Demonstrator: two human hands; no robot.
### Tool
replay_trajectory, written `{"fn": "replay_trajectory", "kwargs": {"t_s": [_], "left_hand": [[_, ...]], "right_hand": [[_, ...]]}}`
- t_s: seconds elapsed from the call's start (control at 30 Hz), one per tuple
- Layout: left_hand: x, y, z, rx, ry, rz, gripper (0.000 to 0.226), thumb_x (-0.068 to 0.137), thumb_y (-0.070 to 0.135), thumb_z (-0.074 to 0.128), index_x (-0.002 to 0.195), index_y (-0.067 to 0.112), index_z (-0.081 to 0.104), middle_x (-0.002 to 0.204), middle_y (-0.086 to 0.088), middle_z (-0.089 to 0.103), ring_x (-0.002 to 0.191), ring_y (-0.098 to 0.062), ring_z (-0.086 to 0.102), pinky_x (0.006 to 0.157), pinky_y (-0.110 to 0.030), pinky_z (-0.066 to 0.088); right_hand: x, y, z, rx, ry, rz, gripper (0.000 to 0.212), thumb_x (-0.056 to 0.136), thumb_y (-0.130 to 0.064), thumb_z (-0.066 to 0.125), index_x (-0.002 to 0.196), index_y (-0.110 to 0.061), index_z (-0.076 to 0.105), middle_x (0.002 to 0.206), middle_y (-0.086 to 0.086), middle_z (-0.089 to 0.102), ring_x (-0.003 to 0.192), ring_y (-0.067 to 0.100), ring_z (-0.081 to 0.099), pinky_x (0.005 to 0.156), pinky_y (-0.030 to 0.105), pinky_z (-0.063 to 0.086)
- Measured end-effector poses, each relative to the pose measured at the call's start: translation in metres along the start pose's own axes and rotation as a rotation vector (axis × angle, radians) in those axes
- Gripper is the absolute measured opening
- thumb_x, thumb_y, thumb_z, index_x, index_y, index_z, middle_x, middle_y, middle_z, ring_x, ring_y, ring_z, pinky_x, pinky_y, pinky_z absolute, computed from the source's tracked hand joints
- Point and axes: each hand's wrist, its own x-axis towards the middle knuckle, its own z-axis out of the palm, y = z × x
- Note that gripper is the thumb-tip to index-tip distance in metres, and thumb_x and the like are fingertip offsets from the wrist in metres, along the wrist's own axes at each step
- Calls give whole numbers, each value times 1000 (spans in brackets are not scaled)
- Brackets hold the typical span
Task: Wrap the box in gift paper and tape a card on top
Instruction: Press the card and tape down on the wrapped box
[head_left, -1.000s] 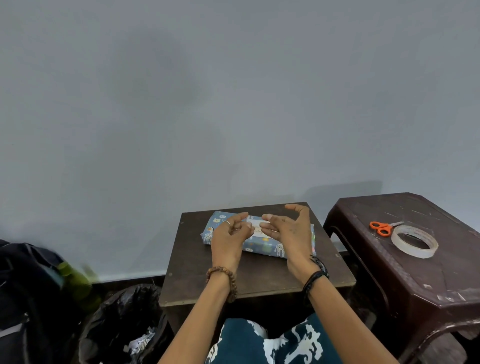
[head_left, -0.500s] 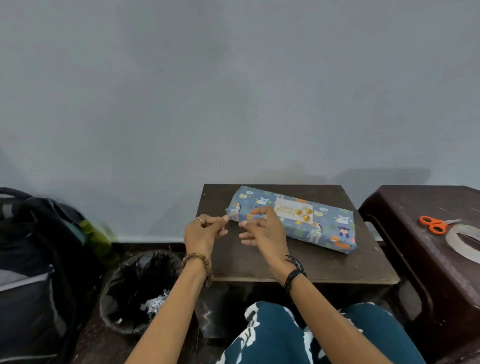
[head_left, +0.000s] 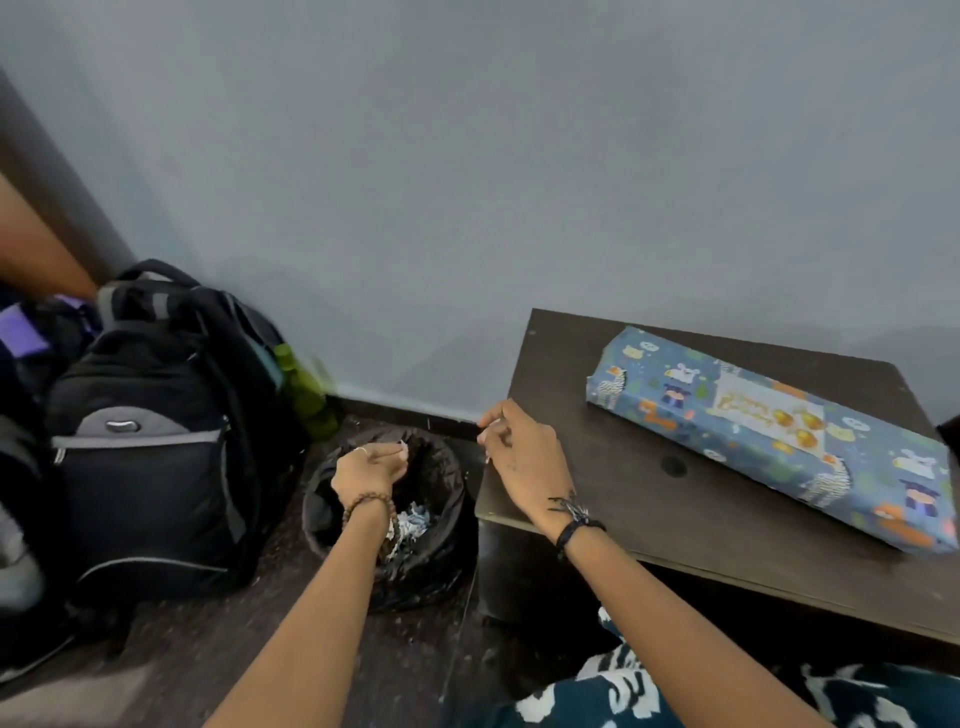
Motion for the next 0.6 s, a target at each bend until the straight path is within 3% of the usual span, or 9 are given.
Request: {"fn": "replay_trajectory", "kwargs": {"t_s": [0.1,0.2,0.37,0.47,0.53,0.6], "left_hand": [[8,-18,-7,-47,-2,-41,16,80,-5,66,68,6,63,87,-13,65,69,-12,61,59,-13,54],[18,-30,-10,-71,25,-87,16,80,2,68,67,9,64,89,-12,67,72,-12,62,68,-20,53],[33,-36,-16,-93,47,-167,20,74,-6,72,67,9,60,82,-13,67,76,-20,64,87,-33,51],[42,-38,-18,-128,38,-212,13,79,-13,63,83,0,61,96,-20,65,91,-27,64,87,-33,51],[46,-37,-16,-143,22,-211,22,86,-16,51,103,-5,59,97,-20,61,93,-25,60,84,-31,49],[49,-39,-13,-76,30,-175,25,87,-16,47,109,-8,57,93,-18,61,91,-25,60,78,-30,51]], "right_hand": [[9,-7,11,-68,-44,-54,13,93,-13,49,94,-21,59,82,-12,64,71,10,62,63,29,51],[15,-15,23,-79,-112,-105,14,93,-15,48,95,-23,59,87,-10,66,76,8,63,68,29,52],[25,-21,43,-96,-190,-108,14,93,-17,49,94,-24,61,88,-10,66,80,8,62,69,29,53],[25,-16,51,-106,-202,-101,15,93,-16,49,94,-24,62,84,-12,63,71,4,58,65,28,51],[25,-12,53,-118,-218,-98,16,93,-15,49,94,-24,62,86,-11,64,73,5,60,68,29,52],[26,-10,55,-95,-222,-97,16,92,-13,49,93,-23,63,85,-11,64,76,11,64,70,34,55]]}}
